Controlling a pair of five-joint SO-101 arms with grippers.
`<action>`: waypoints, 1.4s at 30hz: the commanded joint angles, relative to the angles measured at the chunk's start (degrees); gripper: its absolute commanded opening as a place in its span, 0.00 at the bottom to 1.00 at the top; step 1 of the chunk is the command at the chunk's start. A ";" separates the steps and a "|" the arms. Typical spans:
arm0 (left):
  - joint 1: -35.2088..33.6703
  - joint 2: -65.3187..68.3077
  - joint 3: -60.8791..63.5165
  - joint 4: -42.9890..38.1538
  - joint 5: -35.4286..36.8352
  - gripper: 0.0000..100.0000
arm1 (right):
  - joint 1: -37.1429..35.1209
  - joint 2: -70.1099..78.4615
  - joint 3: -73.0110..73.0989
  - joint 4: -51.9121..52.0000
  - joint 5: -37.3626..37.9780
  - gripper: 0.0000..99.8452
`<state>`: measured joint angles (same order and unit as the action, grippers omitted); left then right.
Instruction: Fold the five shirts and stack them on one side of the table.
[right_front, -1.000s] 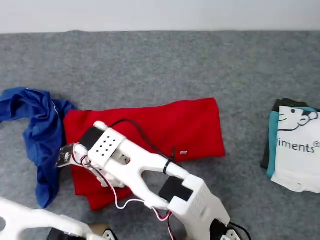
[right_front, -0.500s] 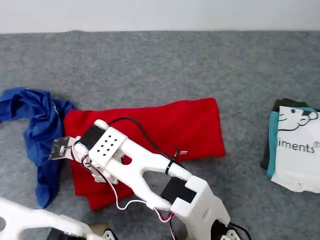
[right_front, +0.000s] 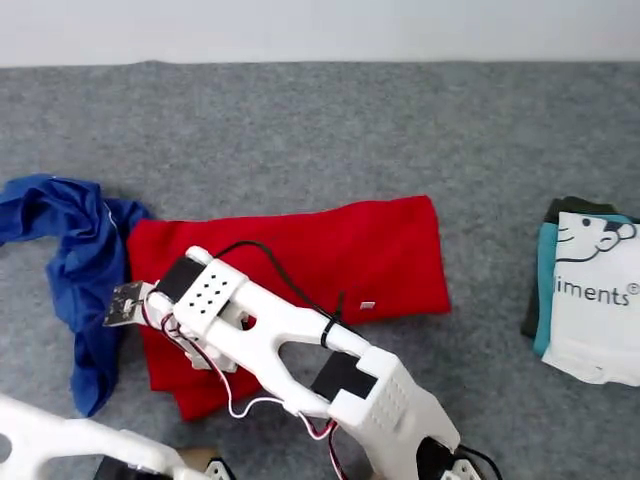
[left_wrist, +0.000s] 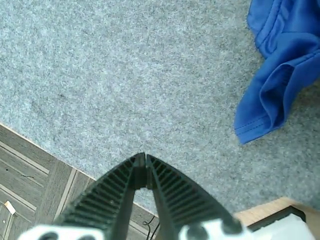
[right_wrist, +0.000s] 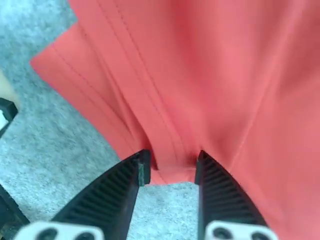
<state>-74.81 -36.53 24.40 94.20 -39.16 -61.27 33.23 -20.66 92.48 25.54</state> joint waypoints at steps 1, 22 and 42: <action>0.26 -1.58 -0.13 0.53 0.09 0.00 | -0.66 0.66 -3.52 -0.66 1.93 0.06; 0.26 -1.41 -0.04 0.35 0.09 0.00 | 7.78 -1.63 -3.52 8.48 8.26 0.01; 0.26 -1.49 -0.13 0.18 0.09 0.00 | 1.01 -13.67 6.24 10.59 6.59 0.21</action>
<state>-74.81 -36.53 24.57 94.20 -39.16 -59.87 26.29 -15.91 100.57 32.57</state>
